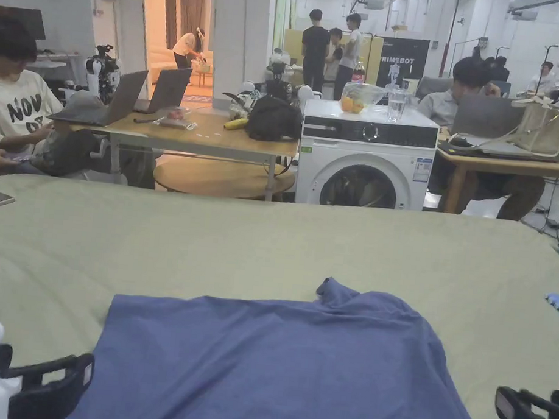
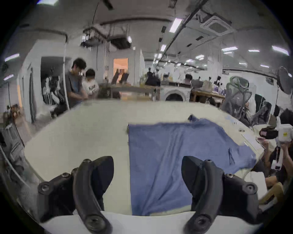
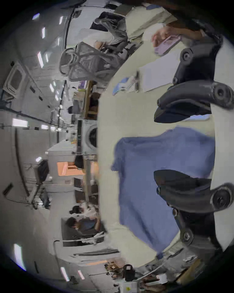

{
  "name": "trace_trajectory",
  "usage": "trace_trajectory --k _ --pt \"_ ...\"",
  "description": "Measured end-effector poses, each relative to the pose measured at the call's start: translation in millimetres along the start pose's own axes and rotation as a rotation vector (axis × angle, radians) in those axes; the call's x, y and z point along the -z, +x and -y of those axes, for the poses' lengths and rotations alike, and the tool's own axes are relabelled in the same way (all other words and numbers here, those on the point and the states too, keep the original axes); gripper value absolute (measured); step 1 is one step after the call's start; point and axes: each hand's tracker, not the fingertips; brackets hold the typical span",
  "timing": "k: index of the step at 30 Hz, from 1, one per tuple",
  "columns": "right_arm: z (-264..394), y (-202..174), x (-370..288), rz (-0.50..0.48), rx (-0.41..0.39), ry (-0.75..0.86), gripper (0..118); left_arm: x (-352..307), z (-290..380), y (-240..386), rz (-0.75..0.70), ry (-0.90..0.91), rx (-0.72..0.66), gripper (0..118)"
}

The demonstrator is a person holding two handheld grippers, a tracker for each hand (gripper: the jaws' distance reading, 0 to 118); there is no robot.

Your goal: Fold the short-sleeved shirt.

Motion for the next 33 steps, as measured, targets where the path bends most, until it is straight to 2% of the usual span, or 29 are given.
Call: trace_trajectory --k 2,3,4,6,7,8,9,10,14,17,20,21,22,23,24,27,31,33 --pt "-10 -11 15 -0.038 0.022 0.025 63 13 -10 11 0.022 0.025 -0.01 89" --pt "-12 -20 23 -0.027 0.001 0.036 59 18 -15 19 0.052 0.046 -0.024 84" --pt "-13 -28 30 -0.017 -0.016 0.044 50 23 -18 25 0.058 0.041 -0.032 76" --pt "-13 -48 43 -0.015 -0.069 0.039 45 34 -19 39 0.075 0.039 -0.035 67" --pt "-11 -54 48 0.0 -0.083 0.034 34 38 -20 44 0.084 0.033 -0.027 55" --pt "-9 -59 52 -0.003 -0.1 0.023 13 42 -18 50 0.086 0.031 -0.015 25" --pt "-5 -64 56 -0.011 -0.103 0.013 4 42 -18 56 0.07 0.038 0.004 0" --pt "-2 -67 57 -0.014 -0.103 0.011 0 42 -15 59 0.072 0.025 0.01 0" --pt "3 -71 56 -0.022 -0.1 0.0 0 36 -16 56 0.101 0.013 -0.01 0" --pt "0 -67 50 -0.041 -0.108 -0.005 0 20 -15 36 0.113 0.0 -0.038 0" --pt "1 -58 38 -0.08 -0.11 -0.017 0 11 -11 1 0.13 -0.089 -0.094 0" --pt "0 -57 34 -0.091 -0.11 -0.027 0 6 -4 -13 0.138 -0.107 -0.121 11" --pt "2 -55 31 -0.103 -0.111 -0.037 0 7 -1 -25 0.126 -0.141 -0.124 34" --pt "4 -52 27 -0.107 -0.11 -0.044 0 7 7 -37 0.115 -0.203 -0.132 67" --pt "6 -50 24 -0.115 -0.107 -0.054 0 6 16 -48 0.118 -0.244 -0.122 72" --pt "10 -48 18 -0.123 -0.1 -0.072 0 15 47 -63 0.063 -0.403 -0.066 71" --pt "14 -42 17 -0.137 -0.067 -0.109 0 37 95 -65 0.153 -0.567 -0.13 70" --pt "15 -40 15 -0.123 -0.069 -0.116 0 48 114 -58 0.126 -0.62 -0.072 59"
